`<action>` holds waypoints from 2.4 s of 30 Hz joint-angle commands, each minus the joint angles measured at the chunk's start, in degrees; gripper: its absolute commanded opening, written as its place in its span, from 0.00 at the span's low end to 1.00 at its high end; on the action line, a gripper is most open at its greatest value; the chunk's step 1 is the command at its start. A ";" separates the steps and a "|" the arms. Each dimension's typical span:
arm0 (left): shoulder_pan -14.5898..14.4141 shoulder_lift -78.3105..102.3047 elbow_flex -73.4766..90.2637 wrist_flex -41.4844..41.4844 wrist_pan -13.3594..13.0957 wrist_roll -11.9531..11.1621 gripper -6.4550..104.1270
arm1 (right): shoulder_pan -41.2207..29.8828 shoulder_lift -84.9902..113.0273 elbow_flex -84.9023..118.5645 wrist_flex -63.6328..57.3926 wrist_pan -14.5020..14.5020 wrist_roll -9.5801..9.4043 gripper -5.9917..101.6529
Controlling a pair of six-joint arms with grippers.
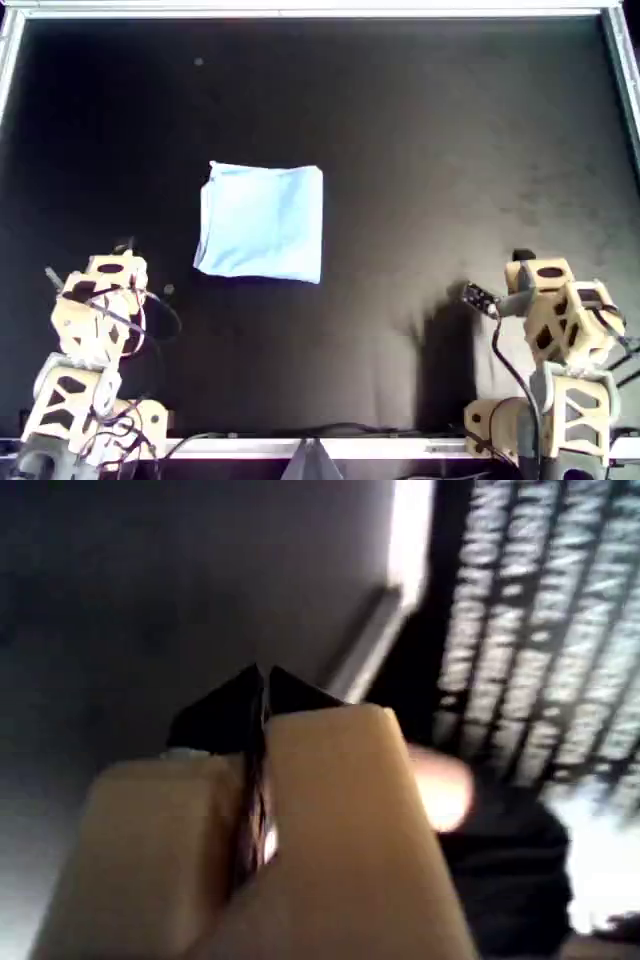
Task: Fold a cloth
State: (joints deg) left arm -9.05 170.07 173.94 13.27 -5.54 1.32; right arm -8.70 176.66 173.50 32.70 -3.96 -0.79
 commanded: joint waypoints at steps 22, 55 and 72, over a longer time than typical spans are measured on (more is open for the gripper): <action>1.41 0.09 -0.79 11.34 -0.26 0.00 0.69 | -0.26 1.05 0.70 11.87 0.18 0.44 0.07; 1.23 0.09 -0.79 11.34 0.53 -0.53 0.69 | 0.09 1.05 0.70 11.87 0.18 0.53 0.07; 1.23 0.09 -0.79 11.34 0.53 -0.53 0.69 | 0.09 1.05 0.70 11.87 0.18 0.53 0.07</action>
State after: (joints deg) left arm -9.05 169.80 173.94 24.52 -5.36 1.14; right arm -8.79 176.66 173.50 43.86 -3.87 -0.44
